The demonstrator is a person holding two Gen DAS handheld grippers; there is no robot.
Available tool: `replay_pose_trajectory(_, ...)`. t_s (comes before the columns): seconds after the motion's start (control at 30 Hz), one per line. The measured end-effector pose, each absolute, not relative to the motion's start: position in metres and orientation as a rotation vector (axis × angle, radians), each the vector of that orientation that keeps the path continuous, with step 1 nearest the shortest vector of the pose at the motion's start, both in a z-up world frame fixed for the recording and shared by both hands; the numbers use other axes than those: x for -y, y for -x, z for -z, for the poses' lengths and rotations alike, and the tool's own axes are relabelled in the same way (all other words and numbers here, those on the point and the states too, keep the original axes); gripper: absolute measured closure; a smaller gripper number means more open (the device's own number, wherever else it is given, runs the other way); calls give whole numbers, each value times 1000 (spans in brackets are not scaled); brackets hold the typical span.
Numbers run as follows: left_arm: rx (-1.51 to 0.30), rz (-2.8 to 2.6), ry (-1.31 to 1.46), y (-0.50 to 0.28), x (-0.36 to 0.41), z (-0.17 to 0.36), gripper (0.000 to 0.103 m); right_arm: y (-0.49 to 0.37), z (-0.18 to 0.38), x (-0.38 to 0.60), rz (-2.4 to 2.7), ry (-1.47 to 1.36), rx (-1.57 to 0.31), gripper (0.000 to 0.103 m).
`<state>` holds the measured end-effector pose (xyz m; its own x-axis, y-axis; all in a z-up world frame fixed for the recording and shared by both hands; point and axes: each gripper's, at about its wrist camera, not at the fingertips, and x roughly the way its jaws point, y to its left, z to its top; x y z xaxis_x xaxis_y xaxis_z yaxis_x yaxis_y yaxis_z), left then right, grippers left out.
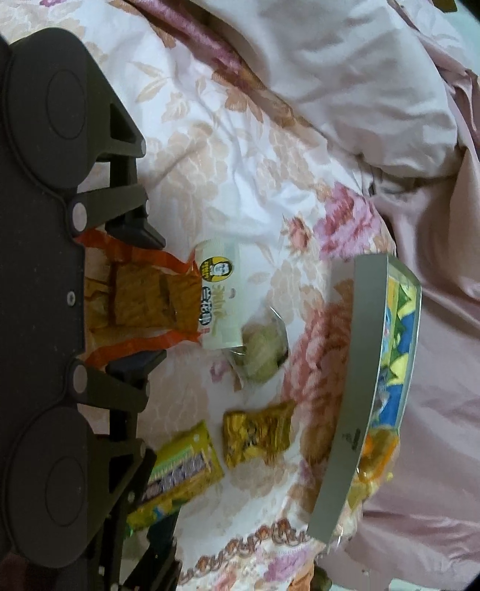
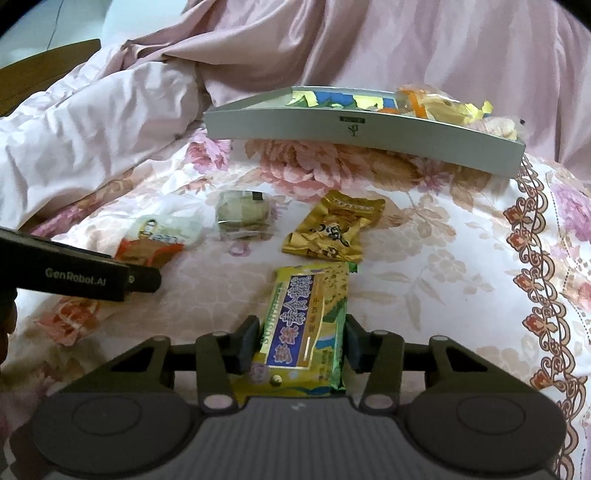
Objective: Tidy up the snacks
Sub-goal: 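Grasp the orange tofu packet with the left gripper while the right grasps the yellow-green biscuit packet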
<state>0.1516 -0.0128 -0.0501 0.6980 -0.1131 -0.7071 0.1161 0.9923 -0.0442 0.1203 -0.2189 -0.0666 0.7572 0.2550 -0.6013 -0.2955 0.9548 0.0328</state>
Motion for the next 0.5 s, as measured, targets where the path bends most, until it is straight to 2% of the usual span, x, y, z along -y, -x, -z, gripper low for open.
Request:
replay_pose_trajectory(0.27, -781, 155, 1, -148, 17, 50, 50, -110, 61, 206, -300, 215, -549, 57)
replay_pose_trajectory(0.33, -794, 164, -18, -149, 18, 52, 47, -109, 62, 202, -296, 248, -547, 57)
replay_pose_trajectory(0.4, -809, 179, -19, -150, 19, 54, 37, -111, 63, 202, -298, 244, -558, 56)
replay_pose_trajectory(0.5, -823, 184, -56, -151, 22, 57, 35, -116, 63, 207, -303, 206, -592, 52)
